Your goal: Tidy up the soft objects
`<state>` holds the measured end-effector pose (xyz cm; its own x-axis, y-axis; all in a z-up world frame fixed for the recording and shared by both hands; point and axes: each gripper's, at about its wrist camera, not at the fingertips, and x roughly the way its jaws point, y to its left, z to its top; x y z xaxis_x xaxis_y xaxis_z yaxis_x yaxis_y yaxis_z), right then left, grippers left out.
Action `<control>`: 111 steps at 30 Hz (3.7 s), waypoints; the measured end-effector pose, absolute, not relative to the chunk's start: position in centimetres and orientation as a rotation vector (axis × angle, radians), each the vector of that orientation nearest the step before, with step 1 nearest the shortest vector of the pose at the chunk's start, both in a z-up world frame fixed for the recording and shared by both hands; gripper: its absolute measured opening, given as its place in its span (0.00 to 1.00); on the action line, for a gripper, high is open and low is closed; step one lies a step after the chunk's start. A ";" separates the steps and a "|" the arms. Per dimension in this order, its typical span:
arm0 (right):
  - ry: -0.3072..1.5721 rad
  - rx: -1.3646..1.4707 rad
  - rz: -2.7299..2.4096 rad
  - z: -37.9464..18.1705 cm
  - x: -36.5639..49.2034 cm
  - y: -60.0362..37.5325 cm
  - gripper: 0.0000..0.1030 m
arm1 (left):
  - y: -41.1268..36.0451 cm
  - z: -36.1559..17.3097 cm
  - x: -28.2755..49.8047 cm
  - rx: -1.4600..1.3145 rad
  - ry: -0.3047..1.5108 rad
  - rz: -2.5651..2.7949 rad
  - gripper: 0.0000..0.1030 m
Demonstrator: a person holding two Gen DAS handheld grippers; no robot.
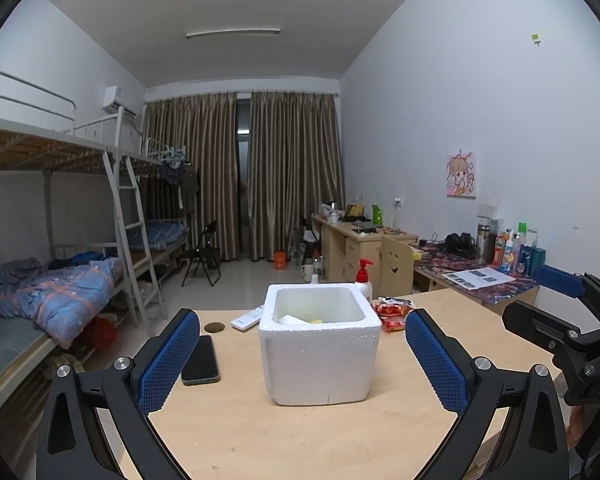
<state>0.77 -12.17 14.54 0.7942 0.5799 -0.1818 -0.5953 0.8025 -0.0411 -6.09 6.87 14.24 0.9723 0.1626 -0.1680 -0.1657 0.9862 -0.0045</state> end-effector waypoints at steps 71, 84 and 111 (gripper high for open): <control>0.249 -0.042 0.625 5.8 -2.5 -14.1 1.00 | 4.9 3.0 -7.1 -0.054 0.212 0.184 1.00; 0.229 -0.062 0.639 5.2 -2.1 -13.3 1.00 | 5.6 3.0 -7.3 -0.072 0.215 0.206 1.00; 0.234 -0.074 0.637 5.4 -2.0 -12.9 1.00 | 5.3 3.6 -7.6 -0.065 0.207 0.220 1.00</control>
<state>-1.98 -12.93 5.44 0.7784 0.5805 -0.2388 -0.5971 0.8021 0.0035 -7.63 5.33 3.62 0.9545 0.2103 -0.2113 -0.2237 0.9738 -0.0413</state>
